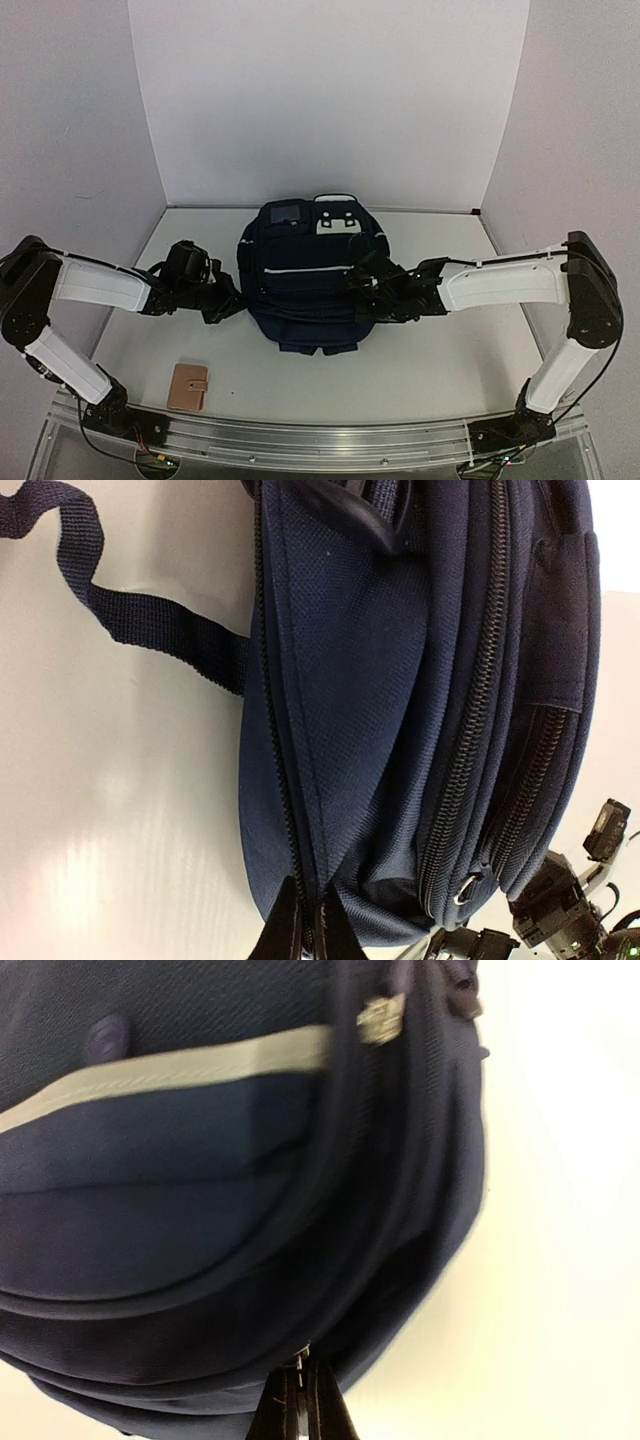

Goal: Pack the student bag
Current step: Zip the student bag at the center of the board.

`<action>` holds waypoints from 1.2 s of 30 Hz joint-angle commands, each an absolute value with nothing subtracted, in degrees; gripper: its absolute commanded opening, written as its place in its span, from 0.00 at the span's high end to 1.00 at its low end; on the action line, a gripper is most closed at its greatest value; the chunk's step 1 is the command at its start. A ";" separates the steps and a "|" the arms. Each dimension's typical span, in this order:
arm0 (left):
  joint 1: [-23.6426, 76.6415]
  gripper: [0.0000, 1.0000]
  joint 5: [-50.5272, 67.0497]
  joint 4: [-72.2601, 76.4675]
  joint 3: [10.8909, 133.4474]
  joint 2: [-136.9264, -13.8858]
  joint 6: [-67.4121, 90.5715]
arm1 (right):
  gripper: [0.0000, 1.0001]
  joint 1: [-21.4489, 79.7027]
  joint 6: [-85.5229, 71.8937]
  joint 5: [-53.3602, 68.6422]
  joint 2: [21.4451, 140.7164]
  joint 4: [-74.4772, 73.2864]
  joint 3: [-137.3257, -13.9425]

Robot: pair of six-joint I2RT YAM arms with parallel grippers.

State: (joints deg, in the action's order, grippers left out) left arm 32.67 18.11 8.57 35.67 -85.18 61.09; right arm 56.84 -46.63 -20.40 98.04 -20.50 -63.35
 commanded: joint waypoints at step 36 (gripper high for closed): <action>56.39 0.31 -7.32 0.44 60.35 -86.74 3.35 | 1.00 53.52 -33.78 -0.45 96.01 2.96 -58.16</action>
